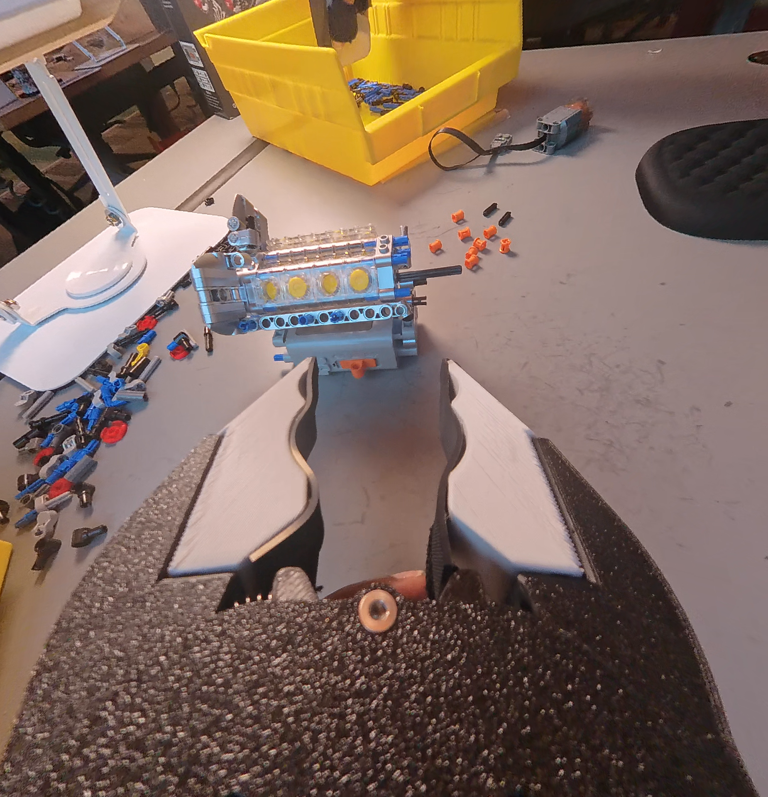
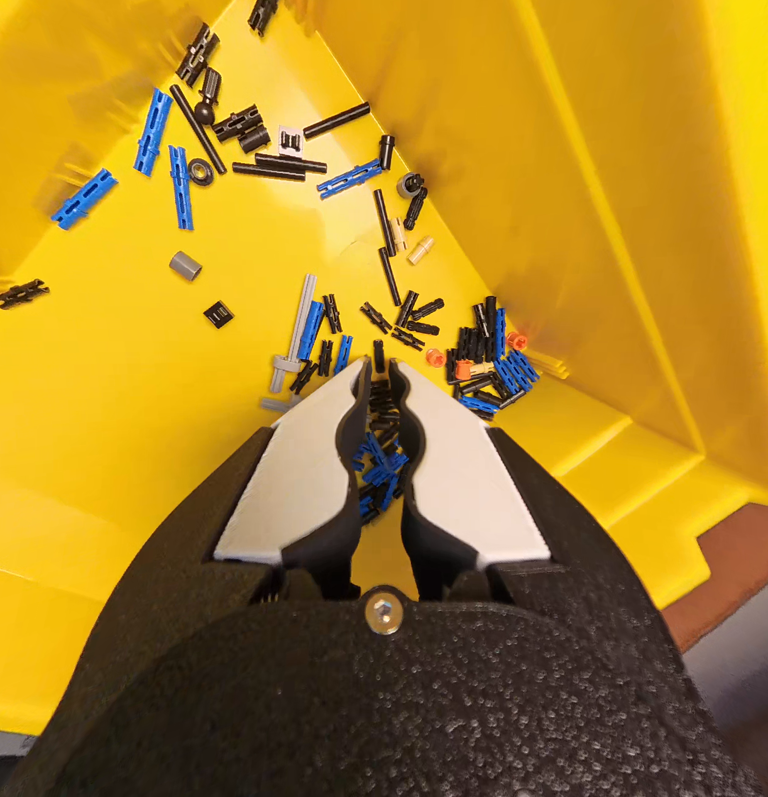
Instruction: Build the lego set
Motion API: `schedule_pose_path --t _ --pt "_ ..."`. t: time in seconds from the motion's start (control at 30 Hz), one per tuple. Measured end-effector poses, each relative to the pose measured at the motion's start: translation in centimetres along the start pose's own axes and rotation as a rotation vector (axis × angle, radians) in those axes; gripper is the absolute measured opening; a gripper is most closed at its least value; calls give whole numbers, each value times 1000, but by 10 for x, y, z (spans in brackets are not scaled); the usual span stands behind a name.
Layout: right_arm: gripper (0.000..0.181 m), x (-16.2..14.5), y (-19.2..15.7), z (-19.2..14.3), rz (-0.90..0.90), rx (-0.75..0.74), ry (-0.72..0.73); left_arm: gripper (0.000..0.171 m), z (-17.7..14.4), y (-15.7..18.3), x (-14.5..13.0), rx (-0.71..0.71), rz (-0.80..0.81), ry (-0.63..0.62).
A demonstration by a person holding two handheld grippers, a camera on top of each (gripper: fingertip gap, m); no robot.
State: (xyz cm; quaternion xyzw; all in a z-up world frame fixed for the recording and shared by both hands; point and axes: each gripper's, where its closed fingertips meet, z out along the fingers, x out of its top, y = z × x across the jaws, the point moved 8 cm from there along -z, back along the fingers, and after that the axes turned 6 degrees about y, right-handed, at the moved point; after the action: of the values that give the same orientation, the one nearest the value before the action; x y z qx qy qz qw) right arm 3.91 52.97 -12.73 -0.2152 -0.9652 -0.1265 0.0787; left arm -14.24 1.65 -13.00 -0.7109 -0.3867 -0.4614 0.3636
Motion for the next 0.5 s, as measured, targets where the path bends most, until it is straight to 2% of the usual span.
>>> schedule_pose_path --t 0.27,0.37,0.5 --pt "2 -1 6 2 81 113 21 54 0 1 0 -9 2 3" --pt "1 -3 4 -1 52 94 38 54 0 1 0 -8 10 3" --pt "2 -1 -18 -32 -51 132 186 54 -1 2 0 -8 16 5"
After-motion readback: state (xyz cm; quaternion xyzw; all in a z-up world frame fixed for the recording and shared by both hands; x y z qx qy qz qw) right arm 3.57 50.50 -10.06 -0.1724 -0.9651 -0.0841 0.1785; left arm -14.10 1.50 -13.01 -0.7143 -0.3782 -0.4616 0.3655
